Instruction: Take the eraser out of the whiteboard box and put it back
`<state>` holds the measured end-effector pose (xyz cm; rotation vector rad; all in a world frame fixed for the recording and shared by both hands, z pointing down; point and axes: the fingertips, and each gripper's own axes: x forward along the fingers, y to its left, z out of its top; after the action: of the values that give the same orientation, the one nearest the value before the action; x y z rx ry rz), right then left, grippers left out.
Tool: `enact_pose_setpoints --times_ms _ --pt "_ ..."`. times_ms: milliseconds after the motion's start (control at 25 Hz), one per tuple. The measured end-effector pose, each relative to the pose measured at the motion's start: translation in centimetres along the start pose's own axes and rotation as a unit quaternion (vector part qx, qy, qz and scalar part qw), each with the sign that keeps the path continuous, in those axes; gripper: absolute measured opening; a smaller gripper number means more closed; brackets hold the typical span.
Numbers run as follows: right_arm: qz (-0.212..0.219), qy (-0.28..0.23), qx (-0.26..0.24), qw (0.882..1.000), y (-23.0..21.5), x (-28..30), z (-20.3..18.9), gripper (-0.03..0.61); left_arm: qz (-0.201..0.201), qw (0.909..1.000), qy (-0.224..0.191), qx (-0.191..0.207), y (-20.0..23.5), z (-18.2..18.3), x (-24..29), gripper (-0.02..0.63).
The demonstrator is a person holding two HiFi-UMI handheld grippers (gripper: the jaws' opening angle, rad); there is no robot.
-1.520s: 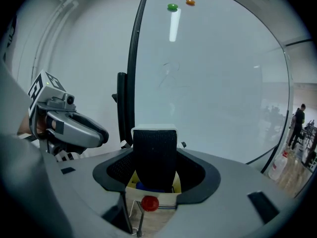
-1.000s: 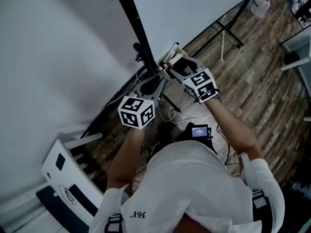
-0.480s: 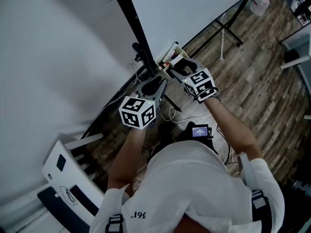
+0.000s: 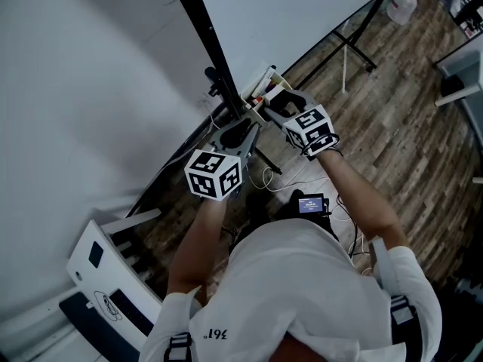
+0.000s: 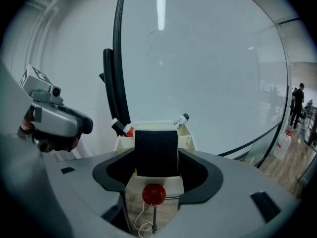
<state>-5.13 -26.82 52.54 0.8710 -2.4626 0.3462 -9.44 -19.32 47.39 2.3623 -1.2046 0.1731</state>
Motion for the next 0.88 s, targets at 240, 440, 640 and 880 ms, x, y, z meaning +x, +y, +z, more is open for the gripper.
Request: enact_pose_setpoints --times_ms 240,440,640,880 --pt "-0.005 -0.002 0.001 1.0 -0.2 -0.3 0.2 0.265 -0.002 1.0 -0.002 0.0 -0.1 0.2 0.0 0.074" --pt "-0.01 -0.004 -0.002 1.0 0.1 -1.0 0.1 0.265 -0.004 1.0 -0.004 0.002 -0.5 0.2 -0.2 0.074" --pt "-0.014 -0.008 -0.002 1.0 0.0 -1.6 0.3 0.265 -0.004 1.0 -0.007 0.003 -0.4 0.4 -0.3 0.074" --pt "-0.023 -0.012 -0.001 1.0 -0.2 -2.8 0.2 0.265 -0.007 0.9999 -0.007 0.003 -0.9 0.4 -0.2 0.074"
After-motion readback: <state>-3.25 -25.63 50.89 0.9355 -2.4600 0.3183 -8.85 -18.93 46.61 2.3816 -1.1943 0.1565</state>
